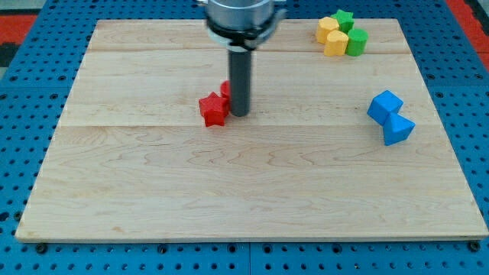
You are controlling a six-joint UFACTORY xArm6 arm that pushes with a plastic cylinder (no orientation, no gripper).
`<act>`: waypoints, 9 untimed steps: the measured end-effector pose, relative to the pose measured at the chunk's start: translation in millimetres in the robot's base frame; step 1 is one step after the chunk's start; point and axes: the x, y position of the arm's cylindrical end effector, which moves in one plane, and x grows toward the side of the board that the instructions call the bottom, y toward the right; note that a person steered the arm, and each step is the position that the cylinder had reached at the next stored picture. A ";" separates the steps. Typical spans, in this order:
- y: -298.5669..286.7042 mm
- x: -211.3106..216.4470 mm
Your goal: Push the blue blocks into the red blocks
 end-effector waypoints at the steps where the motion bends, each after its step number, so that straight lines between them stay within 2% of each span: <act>1: 7.7 1.1; 2: 29.9 19.0; 3: 112.6 -58.0; 4: 228.3 -80.3; 5: 329.9 -6.8; 6: 301.2 34.3; 7: 189.4 13.6; 8: 170.1 -25.7; 9: 246.2 -28.6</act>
